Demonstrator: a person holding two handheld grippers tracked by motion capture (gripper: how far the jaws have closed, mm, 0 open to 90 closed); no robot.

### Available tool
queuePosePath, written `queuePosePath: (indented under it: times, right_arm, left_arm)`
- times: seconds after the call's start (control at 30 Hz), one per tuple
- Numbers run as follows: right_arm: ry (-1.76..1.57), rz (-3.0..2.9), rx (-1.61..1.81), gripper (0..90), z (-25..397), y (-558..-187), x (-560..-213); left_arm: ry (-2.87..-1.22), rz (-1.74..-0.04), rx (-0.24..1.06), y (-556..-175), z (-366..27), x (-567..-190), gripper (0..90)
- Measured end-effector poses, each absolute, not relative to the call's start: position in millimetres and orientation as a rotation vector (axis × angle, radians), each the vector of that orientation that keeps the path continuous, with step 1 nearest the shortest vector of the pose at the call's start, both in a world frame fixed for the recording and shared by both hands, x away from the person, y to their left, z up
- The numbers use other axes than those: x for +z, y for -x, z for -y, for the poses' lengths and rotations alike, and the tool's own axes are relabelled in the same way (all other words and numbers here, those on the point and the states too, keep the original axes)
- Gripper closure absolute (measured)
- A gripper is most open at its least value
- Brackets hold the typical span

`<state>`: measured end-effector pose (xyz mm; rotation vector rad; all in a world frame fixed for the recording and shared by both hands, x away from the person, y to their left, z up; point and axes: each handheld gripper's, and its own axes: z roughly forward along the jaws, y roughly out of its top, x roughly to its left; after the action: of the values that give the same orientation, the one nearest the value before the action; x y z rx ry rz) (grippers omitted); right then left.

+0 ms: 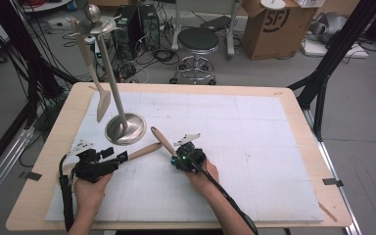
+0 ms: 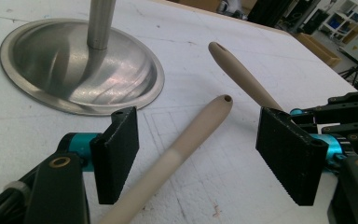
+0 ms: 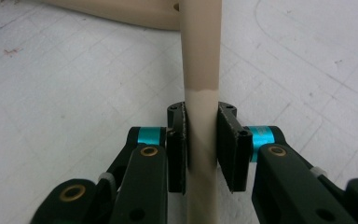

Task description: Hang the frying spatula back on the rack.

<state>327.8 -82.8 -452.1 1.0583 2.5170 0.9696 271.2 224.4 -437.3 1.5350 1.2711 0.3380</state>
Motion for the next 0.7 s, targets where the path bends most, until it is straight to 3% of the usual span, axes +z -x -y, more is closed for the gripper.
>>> queuePosePath:
  times: [0.2,0.7]
  right_arm:
    - [-1.05,-2.513,1.017,77.6,85.2,-326.7,-447.2]
    - [-1.046,-2.368,1.381,77.6,100.0,-331.2,-394.4]
  left_arm:
    - [-1.531,-1.273,0.333,-272.2,-226.2,-438.5,30.4]
    - [-1.533,-1.271,0.335,-271.9,-225.5,-437.8,30.4]
